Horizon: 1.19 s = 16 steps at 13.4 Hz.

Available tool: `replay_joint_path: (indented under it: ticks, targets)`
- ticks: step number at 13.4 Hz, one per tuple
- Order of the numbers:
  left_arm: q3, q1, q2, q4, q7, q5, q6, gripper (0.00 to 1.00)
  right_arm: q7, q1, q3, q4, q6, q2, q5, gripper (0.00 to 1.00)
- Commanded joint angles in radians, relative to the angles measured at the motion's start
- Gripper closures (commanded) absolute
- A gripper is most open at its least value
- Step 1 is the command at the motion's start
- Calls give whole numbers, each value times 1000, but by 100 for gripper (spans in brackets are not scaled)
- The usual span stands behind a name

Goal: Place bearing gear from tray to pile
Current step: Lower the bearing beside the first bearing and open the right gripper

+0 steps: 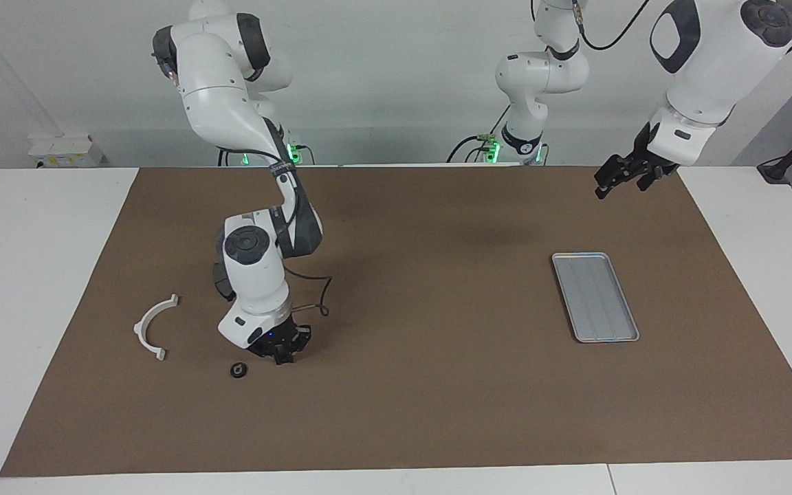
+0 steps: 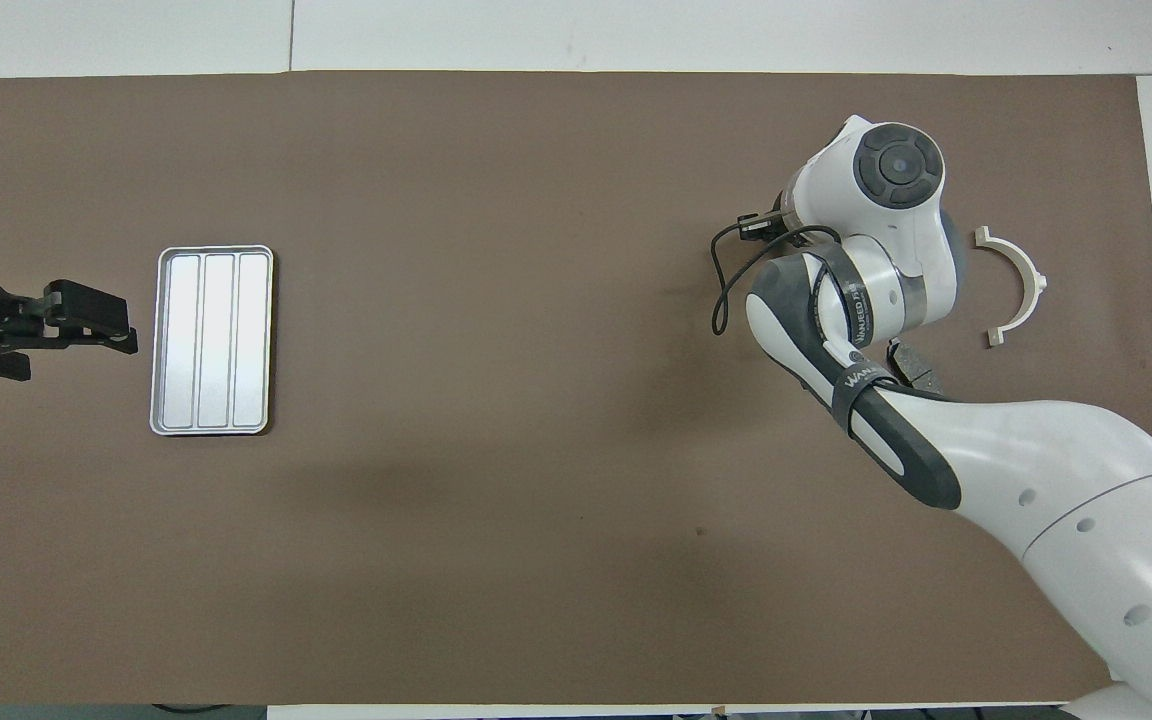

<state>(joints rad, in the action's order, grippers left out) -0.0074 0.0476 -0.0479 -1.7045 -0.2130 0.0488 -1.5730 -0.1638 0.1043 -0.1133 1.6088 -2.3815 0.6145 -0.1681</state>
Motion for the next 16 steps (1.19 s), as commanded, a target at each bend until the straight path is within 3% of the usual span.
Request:
replay_joint_path:
  ticks: [1,16]
  targets:
    - [3,2,-10,5,7,11,11,0,-2,-8,-13,22,-10,-15,16,0]
    - [3,2,-10,5,7,11,11,0,15,-37,-14,22,27,-102,15,0]
